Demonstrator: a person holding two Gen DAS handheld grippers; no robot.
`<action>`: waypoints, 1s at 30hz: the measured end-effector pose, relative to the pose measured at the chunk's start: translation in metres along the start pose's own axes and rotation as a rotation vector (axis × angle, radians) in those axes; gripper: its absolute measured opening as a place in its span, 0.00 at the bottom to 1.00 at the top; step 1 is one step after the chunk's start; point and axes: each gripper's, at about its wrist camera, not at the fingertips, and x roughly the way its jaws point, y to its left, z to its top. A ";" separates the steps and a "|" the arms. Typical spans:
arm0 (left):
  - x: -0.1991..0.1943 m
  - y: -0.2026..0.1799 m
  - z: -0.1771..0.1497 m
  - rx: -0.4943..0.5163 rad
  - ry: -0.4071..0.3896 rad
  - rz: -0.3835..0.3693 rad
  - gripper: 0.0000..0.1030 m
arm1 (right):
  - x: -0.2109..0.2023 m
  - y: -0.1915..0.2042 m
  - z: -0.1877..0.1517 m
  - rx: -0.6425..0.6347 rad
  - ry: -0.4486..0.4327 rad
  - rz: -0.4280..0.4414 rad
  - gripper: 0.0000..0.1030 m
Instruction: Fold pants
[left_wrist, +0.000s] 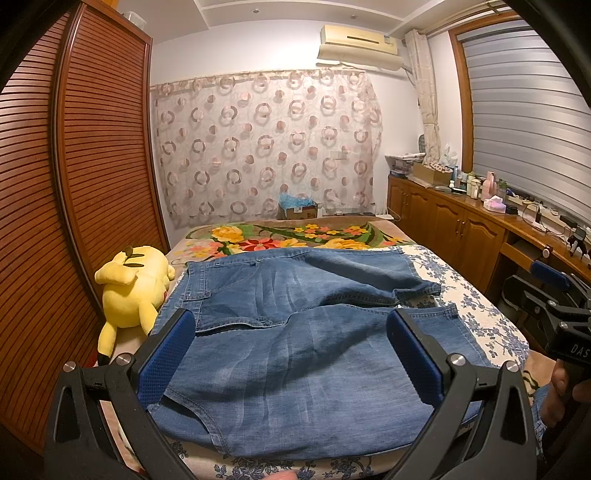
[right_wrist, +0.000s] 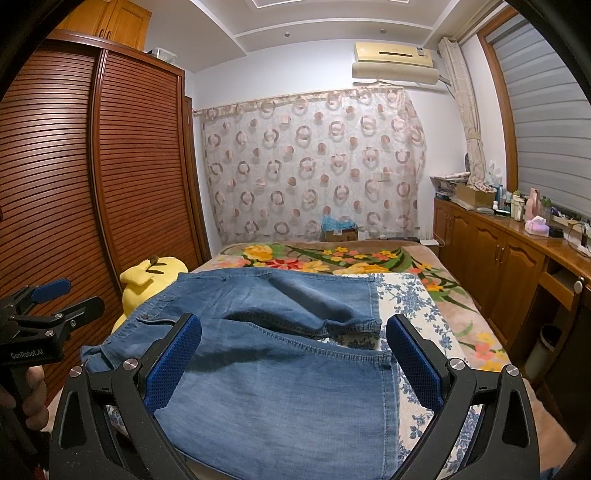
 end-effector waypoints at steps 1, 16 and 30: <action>0.000 0.000 0.000 0.000 0.000 0.001 1.00 | 0.000 0.000 0.000 0.000 0.000 0.001 0.97; -0.004 -0.001 0.002 0.001 -0.002 0.002 1.00 | 0.000 0.001 0.000 0.001 0.002 0.000 0.97; 0.024 0.011 -0.011 0.002 0.083 -0.008 1.00 | 0.017 -0.010 -0.005 0.030 0.068 0.019 0.97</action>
